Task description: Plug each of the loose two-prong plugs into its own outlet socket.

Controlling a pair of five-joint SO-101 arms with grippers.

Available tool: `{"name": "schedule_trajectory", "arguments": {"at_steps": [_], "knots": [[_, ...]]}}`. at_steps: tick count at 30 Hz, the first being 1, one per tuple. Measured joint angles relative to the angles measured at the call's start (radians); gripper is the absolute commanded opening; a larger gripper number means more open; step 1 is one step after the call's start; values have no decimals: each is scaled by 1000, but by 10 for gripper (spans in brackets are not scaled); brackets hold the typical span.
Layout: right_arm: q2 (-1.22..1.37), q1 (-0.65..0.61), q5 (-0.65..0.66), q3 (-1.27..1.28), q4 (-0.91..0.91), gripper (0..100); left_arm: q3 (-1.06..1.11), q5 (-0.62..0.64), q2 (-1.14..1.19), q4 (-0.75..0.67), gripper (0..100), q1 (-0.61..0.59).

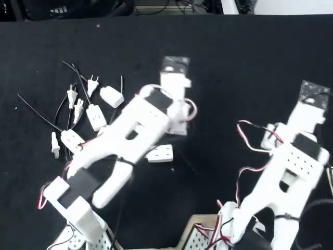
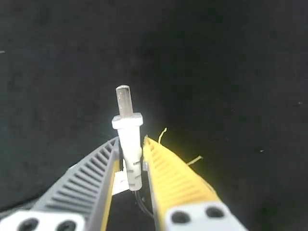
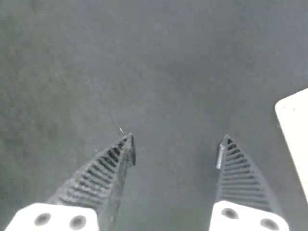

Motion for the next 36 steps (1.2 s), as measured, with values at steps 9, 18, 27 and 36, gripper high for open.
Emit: {"name": "schedule_trajectory", "arguments": {"at_steps": [9,18,27,36], "knots": [[-57,21,120,126,26,265,86,2,-11,-110,317,49],[-57,15,123,135,29,265,-5,-150,-63,230,218,-140],[-57,-391,118,135,94,265,123,-457,-64,282,216,-532],[-57,-855,-69,224,-100,265,443,-385,-80,-18,216,-641]]}}
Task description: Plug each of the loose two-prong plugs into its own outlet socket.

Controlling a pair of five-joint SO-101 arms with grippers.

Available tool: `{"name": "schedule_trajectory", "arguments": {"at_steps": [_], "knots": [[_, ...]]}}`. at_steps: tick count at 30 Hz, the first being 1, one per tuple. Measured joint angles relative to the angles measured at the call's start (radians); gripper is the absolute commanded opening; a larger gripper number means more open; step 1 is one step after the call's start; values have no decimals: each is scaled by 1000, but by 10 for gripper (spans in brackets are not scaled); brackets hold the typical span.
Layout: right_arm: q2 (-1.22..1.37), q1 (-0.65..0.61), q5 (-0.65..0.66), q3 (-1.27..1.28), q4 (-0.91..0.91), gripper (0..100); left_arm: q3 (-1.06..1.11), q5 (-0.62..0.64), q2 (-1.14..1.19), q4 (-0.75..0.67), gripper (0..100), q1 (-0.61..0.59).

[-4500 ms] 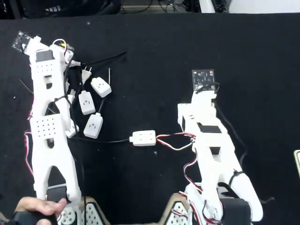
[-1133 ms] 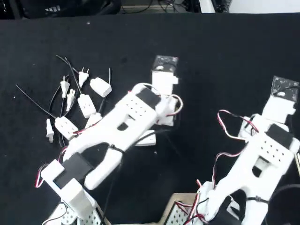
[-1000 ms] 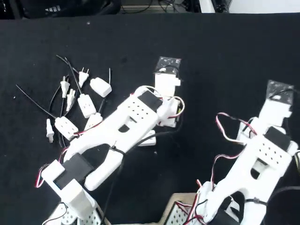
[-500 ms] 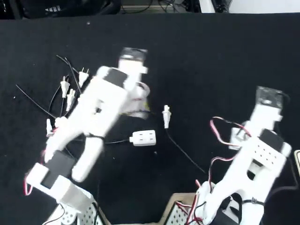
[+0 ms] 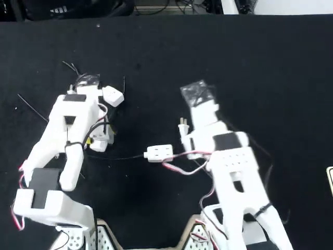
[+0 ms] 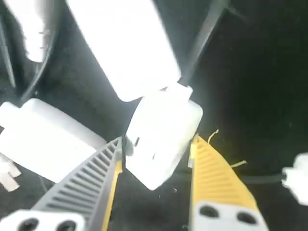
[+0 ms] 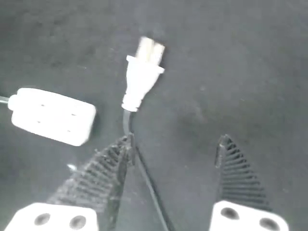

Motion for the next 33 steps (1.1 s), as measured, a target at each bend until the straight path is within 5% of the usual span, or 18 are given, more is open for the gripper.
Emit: {"name": "schedule_trajectory", "arguments": {"at_steps": [12,33], "knots": [[-2,-26,-68,170,-368,265,152,91,-21,-178,216,-11],[250,-26,-118,89,-408,265,43,89,-17,-173,216,-167]]}}
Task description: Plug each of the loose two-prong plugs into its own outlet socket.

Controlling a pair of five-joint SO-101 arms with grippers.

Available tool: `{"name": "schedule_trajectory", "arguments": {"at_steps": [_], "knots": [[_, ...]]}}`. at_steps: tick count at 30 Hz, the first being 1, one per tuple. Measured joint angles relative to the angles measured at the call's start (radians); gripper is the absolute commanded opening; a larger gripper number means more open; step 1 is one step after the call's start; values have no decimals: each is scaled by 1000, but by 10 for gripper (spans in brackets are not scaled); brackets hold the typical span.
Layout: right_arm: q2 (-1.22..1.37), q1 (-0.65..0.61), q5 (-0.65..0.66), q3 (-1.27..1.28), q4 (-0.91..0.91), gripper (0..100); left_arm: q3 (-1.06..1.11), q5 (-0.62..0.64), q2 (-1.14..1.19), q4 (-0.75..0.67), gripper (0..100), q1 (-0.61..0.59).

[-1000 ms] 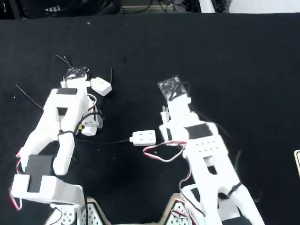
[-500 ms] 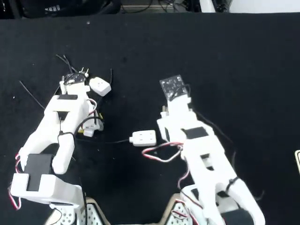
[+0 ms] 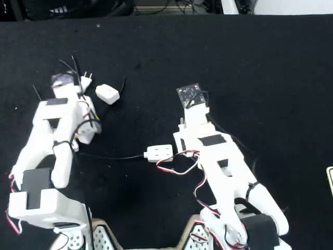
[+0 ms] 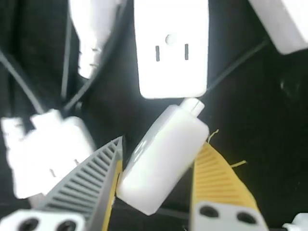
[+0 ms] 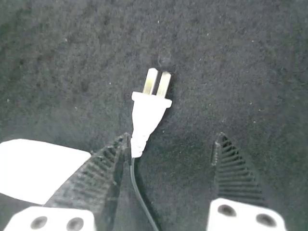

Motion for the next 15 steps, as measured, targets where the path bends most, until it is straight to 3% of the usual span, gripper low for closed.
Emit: {"name": "schedule_trajectory", "arguments": {"at_steps": [6,15], "knots": [[0,0,0,0,-14,265,-63,0,0,26,216,-91],[0,0,-87,0,-109,265,-92,-11,-75,163,216,-101]]}}
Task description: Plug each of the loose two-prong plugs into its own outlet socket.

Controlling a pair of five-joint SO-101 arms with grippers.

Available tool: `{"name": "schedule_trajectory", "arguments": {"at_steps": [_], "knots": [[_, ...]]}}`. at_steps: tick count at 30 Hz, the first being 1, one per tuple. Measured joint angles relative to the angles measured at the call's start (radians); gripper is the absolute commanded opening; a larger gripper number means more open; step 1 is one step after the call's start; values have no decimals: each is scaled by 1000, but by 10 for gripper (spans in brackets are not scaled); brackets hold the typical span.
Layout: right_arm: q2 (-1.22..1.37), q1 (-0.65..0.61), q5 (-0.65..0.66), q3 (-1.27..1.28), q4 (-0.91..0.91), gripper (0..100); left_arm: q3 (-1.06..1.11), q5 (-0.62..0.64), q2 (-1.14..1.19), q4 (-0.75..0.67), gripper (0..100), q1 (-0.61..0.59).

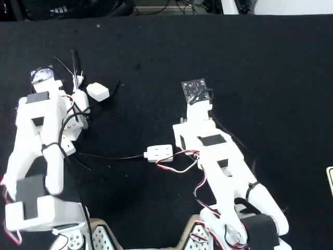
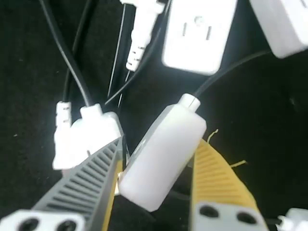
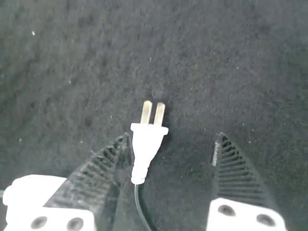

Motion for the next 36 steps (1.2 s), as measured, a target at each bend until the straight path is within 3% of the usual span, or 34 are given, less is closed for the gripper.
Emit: {"name": "schedule_trajectory", "arguments": {"at_steps": [8,13,17,23,28,36], "knots": [[64,0,-9,0,-9,265,97,-9,-311,17,216,6],[172,0,-11,-46,-9,265,190,-9,-427,0,216,80],[184,0,-11,-55,-9,224,305,-9,-434,-98,216,193],[184,0,-11,-55,-9,6,445,-11,-440,-252,216,244],[184,3,-11,-64,-9,10,465,-11,-440,-270,216,259],[46,66,-11,-64,78,11,488,-123,-350,-281,216,331]]}}
